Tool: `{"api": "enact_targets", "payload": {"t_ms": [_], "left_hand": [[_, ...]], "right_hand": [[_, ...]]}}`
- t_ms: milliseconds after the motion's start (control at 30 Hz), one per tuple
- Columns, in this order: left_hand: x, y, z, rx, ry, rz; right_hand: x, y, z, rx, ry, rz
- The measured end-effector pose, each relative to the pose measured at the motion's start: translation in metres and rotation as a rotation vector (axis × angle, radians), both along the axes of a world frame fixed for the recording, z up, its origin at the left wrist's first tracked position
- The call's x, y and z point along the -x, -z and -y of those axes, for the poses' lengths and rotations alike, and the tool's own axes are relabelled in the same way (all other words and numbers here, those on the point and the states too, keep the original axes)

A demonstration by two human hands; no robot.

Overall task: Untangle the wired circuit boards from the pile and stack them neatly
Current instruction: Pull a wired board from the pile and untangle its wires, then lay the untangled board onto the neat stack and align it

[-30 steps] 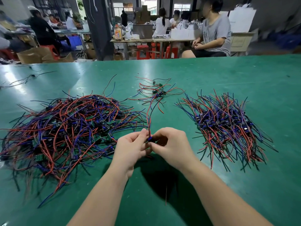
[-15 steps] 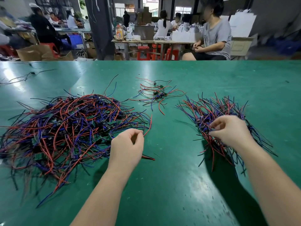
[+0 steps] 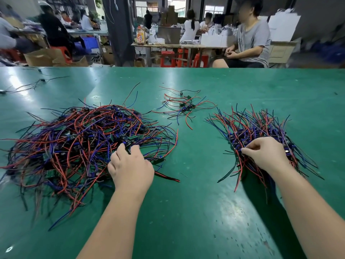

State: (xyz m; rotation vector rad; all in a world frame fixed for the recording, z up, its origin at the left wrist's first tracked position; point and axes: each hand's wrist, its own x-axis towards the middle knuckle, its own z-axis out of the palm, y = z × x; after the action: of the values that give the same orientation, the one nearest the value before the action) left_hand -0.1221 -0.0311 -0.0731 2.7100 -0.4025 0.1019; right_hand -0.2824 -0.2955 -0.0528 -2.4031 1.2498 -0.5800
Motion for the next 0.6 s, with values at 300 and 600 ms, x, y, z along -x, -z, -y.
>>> {"api": "enact_targets", "payload": {"t_ms": [300, 600], "left_hand": [[-0.014, -0.005, -0.008, -0.001, -0.028, 0.156], [0.005, -0.012, 0.013, 1.173, 0.368, -0.298]], "right_hand": [[-0.016, -0.029, -0.044, 0.273, -0.073, -0.132], [-0.063, -0.011, -0.122, -0.635, -0.630, 0.181]]}}
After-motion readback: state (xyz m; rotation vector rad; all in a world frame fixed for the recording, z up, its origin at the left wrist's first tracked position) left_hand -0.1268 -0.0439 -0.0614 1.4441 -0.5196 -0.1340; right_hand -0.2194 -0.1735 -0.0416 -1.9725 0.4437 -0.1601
